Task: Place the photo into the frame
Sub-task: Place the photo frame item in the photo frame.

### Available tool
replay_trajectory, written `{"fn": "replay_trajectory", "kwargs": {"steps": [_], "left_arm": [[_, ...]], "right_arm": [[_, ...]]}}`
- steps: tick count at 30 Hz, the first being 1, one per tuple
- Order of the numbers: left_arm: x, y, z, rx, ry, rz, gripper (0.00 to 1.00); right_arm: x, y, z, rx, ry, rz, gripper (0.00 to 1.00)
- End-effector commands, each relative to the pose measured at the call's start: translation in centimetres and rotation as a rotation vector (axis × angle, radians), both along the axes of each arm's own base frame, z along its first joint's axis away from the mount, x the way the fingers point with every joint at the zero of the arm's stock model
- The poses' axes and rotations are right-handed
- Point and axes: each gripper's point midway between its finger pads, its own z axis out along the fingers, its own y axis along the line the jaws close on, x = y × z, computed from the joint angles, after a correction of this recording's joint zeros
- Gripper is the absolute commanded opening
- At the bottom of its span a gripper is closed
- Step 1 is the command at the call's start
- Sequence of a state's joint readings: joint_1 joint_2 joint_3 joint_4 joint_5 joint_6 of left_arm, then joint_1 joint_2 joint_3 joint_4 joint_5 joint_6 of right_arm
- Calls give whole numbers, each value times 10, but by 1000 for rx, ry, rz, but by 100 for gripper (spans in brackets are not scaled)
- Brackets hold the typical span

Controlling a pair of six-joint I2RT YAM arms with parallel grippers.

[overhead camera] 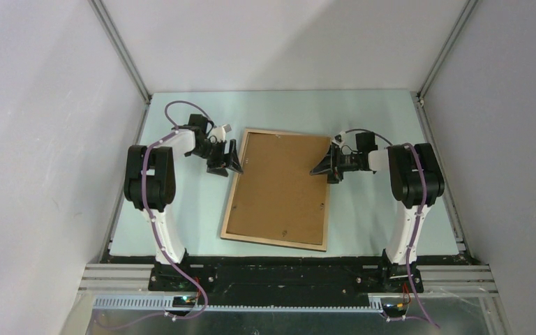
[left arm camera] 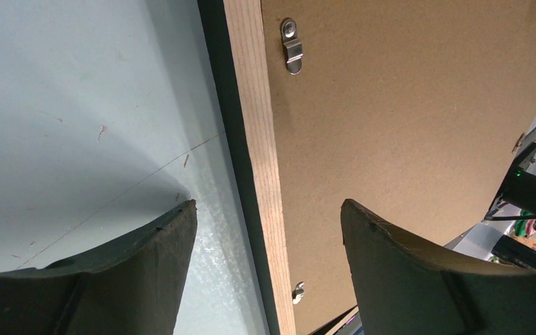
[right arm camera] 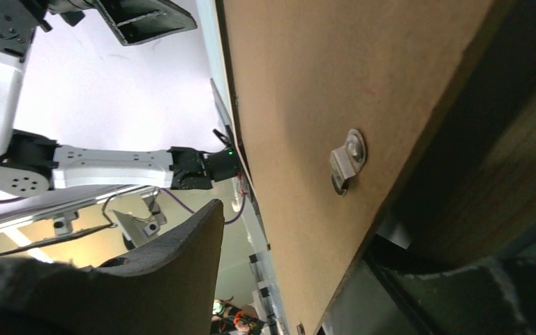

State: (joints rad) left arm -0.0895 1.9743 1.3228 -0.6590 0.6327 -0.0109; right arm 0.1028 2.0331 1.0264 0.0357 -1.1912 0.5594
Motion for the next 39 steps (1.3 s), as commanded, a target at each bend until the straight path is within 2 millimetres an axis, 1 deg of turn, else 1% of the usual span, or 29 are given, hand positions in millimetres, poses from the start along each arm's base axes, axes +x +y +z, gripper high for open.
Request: {"fn": "replay_trajectory", "kwargs": {"steps": [1, 6, 13, 24, 36, 39], "left_arm": [[-1, -4, 11, -9, -30, -9, 81], [0, -4, 12, -10, -33, -8, 81], [-1, -4, 11, -10, -31, -9, 81], [-1, -4, 11, -7, -30, -9, 81], [-2, -4, 7, -7, -20, -9, 81], [-2, -4, 7, -7, -20, -11, 81]], "right_arm": [[6, -1, 21, -75, -101, 18, 57], [7, 1, 18, -114, -95, 33, 62], [10, 2, 18, -141, -97, 36, 65], [9, 13, 17, -135, -97, 54, 66], [12, 15, 14, -159, -110, 60, 67], [13, 16, 12, -191, -117, 62, 67]]}}
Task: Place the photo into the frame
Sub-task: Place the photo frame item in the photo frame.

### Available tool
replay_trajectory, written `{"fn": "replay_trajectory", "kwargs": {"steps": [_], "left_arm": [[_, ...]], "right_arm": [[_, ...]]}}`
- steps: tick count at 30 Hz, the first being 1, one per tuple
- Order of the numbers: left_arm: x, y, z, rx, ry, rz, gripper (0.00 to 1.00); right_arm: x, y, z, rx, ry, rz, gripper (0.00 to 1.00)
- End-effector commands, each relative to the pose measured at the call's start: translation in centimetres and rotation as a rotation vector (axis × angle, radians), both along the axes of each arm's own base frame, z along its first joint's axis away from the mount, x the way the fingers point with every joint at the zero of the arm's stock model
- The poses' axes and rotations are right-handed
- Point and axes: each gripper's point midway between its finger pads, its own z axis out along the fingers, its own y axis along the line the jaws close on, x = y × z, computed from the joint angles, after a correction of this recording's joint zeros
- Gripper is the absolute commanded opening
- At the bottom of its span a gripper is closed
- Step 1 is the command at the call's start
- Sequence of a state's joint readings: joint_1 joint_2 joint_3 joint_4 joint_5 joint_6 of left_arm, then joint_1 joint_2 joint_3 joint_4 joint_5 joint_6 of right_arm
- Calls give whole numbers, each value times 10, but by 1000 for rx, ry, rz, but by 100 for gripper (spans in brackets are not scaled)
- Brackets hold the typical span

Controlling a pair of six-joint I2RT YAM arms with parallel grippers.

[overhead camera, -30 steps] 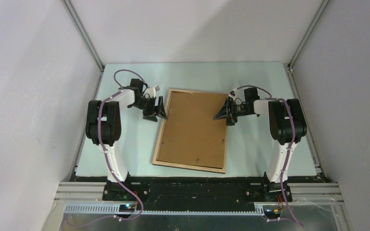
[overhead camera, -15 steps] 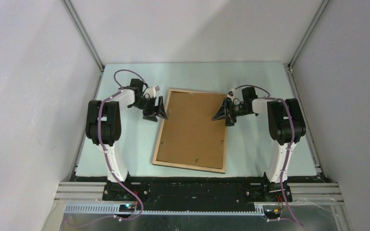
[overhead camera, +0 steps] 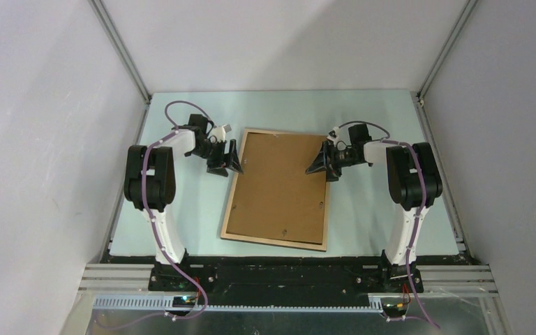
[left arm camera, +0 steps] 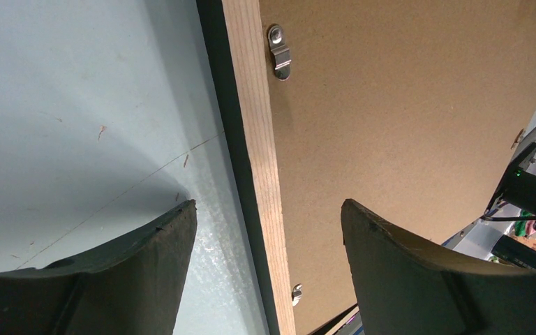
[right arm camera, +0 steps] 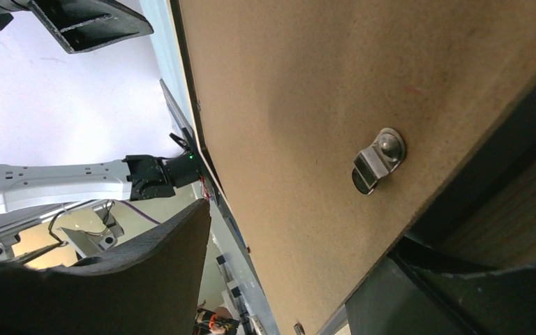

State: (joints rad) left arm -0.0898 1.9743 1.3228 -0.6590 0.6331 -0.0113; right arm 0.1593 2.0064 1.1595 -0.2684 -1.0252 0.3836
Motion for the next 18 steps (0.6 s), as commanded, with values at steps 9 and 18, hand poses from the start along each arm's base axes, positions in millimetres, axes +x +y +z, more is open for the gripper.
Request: {"fn": "replay_trajectory", "kwargs": {"steps": [9, 18], "left_arm": [[-2, -5, 6, -10, -15, -10, 82], [0, -5, 4, 7, -17, -6, 82]], "right_arm": [[7, 4, 8, -135, -83, 42, 69], [9, -2, 9, -211, -99, 50, 72]]}}
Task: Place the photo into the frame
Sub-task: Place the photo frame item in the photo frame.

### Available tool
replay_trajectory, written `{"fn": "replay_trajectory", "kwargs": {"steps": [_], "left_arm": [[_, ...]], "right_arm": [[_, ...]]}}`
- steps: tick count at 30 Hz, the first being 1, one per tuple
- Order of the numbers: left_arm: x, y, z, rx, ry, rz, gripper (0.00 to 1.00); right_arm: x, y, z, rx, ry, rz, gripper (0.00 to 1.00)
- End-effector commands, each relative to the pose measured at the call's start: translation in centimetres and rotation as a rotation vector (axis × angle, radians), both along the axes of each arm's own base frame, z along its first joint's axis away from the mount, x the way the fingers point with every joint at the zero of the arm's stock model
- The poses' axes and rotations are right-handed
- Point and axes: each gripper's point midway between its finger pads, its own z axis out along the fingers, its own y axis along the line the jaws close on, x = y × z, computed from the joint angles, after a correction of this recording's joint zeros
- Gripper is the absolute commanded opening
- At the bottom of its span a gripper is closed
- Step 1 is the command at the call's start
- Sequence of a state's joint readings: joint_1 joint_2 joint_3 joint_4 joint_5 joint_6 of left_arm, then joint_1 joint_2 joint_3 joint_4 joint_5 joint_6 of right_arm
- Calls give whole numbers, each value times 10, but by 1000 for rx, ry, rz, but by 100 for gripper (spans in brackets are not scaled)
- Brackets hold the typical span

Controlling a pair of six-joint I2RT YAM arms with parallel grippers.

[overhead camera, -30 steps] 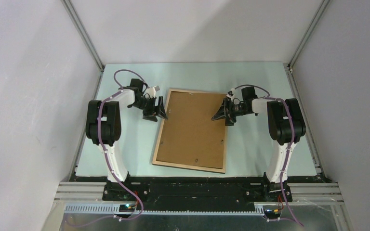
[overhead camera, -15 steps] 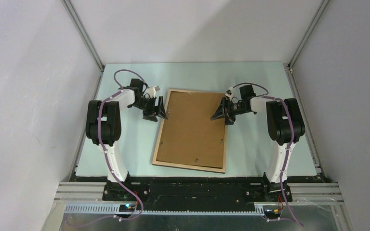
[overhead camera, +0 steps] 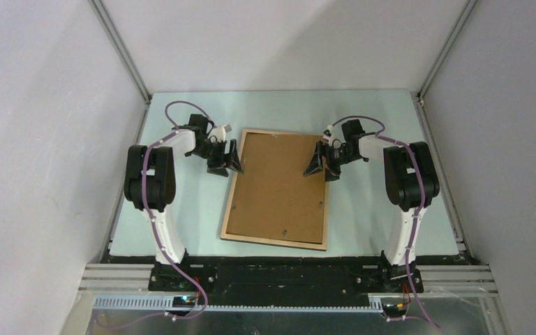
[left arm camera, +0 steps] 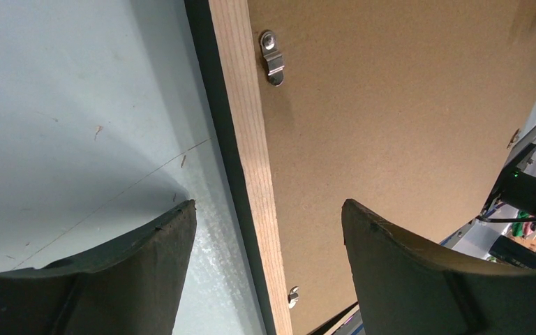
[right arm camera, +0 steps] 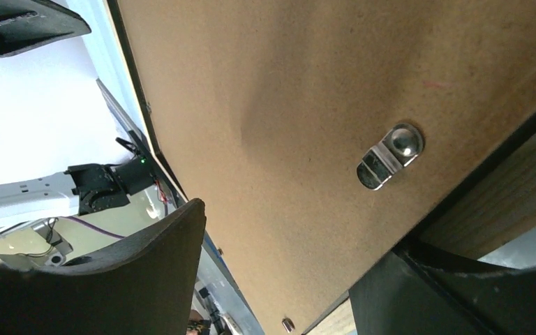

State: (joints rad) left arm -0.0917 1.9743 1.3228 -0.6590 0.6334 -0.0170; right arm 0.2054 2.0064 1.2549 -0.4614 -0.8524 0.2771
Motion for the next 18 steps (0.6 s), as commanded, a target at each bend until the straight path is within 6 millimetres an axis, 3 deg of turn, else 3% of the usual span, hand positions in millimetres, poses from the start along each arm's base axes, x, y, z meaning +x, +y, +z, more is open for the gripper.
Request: {"fn": "replay_trajectory", "kwargs": {"steps": [1, 18], "left_arm": [[0, -4, 4, 9, -21, -10, 82], [0, -3, 6, 17, -31, -11, 83]], "right_arm": [[9, -1, 20, -33, -78, 22, 72], [9, -17, 31, -145, -97, 46, 75]]}}
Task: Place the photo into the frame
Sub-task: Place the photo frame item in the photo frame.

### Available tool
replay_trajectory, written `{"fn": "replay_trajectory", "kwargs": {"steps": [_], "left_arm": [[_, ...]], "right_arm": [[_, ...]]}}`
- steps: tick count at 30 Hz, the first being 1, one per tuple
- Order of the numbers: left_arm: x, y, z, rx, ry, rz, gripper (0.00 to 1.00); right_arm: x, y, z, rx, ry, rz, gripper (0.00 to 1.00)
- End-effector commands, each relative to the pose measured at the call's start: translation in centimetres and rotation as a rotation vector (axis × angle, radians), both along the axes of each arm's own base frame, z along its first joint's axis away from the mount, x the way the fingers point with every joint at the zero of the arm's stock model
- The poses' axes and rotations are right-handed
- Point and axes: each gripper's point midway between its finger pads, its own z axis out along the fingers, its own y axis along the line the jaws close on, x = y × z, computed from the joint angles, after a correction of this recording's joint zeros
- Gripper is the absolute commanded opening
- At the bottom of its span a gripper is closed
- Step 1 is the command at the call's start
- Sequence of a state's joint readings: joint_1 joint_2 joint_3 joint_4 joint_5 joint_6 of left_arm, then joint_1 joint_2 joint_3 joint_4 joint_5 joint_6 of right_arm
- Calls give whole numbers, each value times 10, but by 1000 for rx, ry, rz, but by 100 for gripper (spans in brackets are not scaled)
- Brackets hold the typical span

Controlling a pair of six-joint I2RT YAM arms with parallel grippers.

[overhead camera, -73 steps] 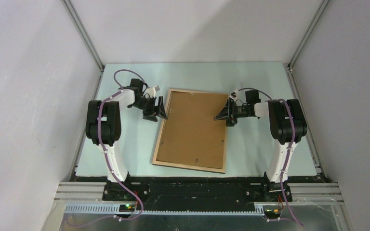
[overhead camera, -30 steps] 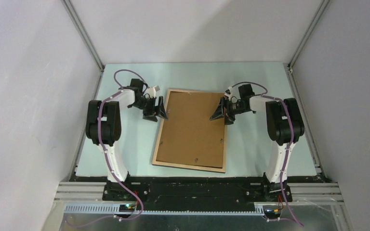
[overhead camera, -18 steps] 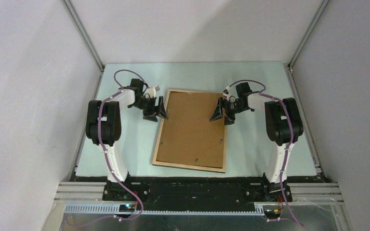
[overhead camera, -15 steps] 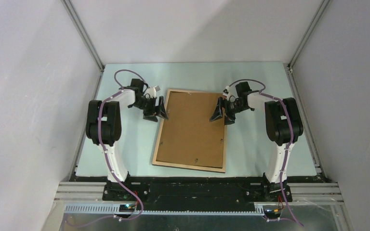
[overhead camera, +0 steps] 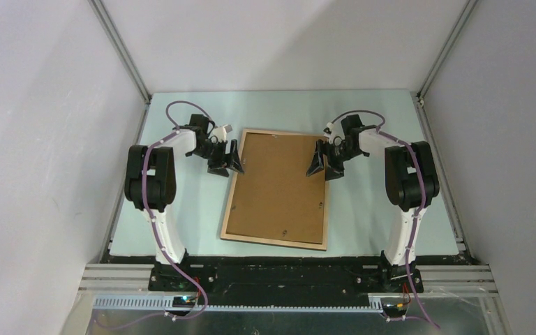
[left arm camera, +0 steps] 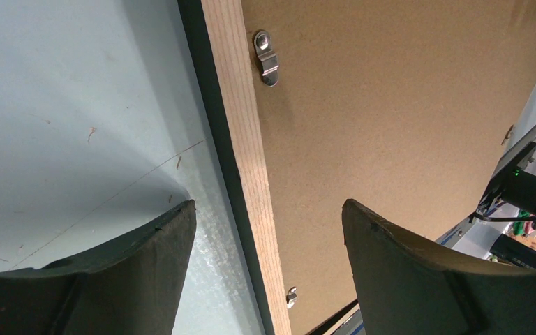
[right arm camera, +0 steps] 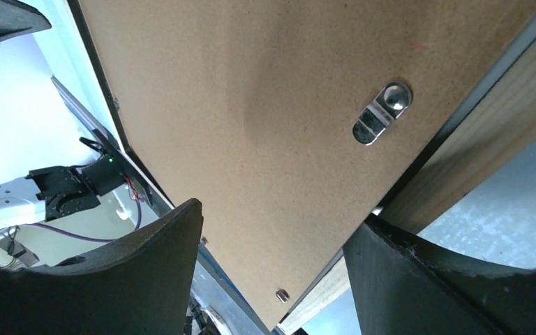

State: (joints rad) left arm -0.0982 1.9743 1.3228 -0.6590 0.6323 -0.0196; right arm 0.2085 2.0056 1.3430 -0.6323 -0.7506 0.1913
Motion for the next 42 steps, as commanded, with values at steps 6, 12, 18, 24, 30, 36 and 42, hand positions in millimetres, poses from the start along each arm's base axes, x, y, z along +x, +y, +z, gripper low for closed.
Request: {"fn": "replay_trajectory", "kwargs": {"steps": [6, 12, 18, 24, 30, 36, 42], "left_arm": [[1, 1, 9, 24, -41, -5, 83], [2, 4, 12, 43, -58, -1, 85], [0, 5, 13, 51, -66, -2, 86], [-7, 4, 16, 36, -64, -12, 86], [-18, 3, 14, 22, -61, -38, 83], [-32, 0, 10, -4, -29, -50, 78], [-45, -3, 4, -28, 0, -69, 69]], "right_arm": [[7, -16, 34, -65, -112, 21, 75], [8, -31, 43, -113, -158, 17, 75], [11, -42, 42, -189, -235, 21, 74], [16, -48, 24, -250, -274, 29, 70], [15, -47, 4, -289, -269, 53, 64], [12, -43, -16, -304, -238, 72, 57], [12, -42, -29, -308, -215, 77, 38]]}}
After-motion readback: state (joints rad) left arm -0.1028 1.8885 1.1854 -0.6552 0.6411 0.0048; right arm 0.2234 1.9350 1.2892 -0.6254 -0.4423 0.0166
